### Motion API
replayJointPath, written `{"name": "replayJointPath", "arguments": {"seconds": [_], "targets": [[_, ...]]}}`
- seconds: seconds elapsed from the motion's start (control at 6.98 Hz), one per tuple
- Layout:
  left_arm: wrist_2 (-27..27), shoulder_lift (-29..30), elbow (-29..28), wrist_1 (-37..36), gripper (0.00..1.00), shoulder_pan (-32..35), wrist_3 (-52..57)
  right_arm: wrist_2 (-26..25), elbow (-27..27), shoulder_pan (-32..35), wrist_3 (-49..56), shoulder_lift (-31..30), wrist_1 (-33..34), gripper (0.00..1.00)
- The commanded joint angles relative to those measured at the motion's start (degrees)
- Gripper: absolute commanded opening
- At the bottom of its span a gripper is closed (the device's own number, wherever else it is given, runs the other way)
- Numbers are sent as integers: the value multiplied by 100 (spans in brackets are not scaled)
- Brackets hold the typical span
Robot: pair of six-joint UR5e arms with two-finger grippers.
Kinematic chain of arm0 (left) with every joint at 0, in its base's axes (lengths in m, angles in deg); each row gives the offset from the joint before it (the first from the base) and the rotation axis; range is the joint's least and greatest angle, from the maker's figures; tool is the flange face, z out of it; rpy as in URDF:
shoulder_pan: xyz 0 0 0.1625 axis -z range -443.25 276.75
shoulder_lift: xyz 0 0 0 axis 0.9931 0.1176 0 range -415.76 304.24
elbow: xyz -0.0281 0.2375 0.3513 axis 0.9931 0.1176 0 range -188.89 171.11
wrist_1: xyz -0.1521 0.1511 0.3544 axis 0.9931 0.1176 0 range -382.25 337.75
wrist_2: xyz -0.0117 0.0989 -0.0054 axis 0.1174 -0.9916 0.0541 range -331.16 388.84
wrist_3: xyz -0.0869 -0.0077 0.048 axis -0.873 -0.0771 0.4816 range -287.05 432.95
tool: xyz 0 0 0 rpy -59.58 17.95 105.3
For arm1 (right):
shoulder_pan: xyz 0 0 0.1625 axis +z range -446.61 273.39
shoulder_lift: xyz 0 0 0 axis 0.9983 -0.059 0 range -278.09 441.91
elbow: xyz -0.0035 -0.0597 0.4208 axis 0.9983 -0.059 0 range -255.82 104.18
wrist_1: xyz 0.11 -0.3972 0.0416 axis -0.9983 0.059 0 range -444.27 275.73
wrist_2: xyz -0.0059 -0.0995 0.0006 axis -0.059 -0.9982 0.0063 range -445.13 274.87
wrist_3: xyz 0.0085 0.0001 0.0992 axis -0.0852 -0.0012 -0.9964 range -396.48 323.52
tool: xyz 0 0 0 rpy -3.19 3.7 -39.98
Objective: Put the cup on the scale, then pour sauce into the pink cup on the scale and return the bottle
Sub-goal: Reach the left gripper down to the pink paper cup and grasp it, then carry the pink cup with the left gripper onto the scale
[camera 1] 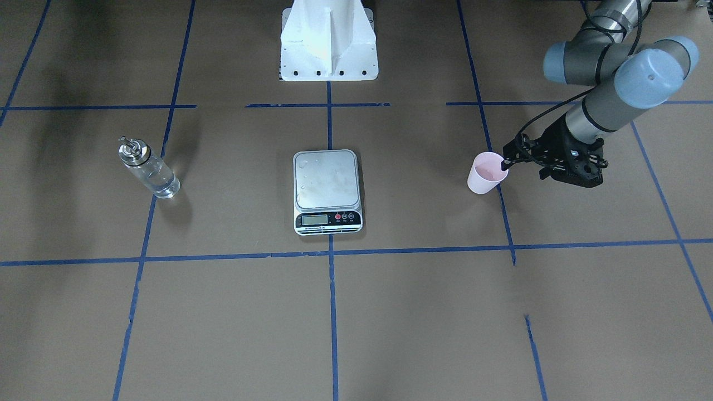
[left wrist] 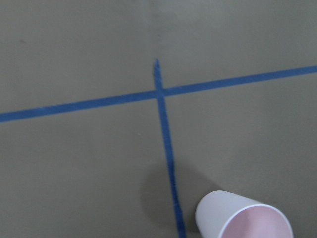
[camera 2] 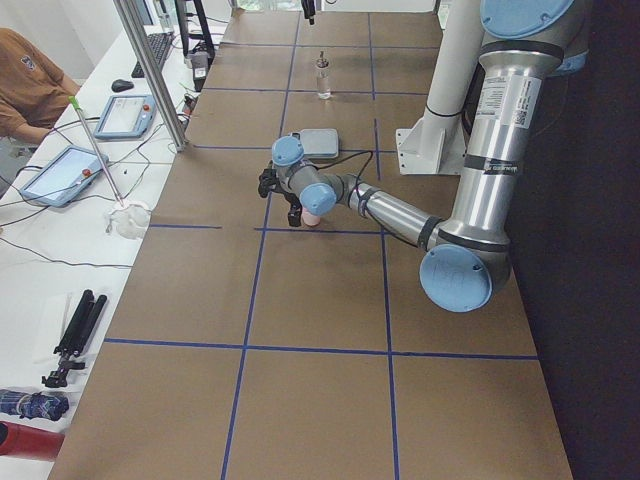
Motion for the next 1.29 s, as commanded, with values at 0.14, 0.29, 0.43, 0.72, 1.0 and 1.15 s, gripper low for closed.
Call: {"name": "replayJointPath", "arguments": {"seconds": [0.14, 0.29, 0.43, 0.72, 1.0, 1.15], "targets": [[-21, 45, -83, -1, 89, -287, -13, 0, -90, -19, 0, 12, -6, 100], [-29, 45, -83, -1, 66, -392, -4, 0, -90, -19, 0, 12, 3, 100], [-38, 54, -127, 8, 16, -411, 5, -9, -99, -19, 0, 12, 3, 100], [-47, 151, -197, -53, 0, -464, -30, -18, -116, -19, 9, 3, -6, 100], [-56, 647, -101, -655, 0, -298, -615, -18, -116, -19, 9, 3, -6, 100], [-73, 1322, -92, -1339, 0, -297, -1141, -18, -108, -19, 9, 3, -6, 100]]}}
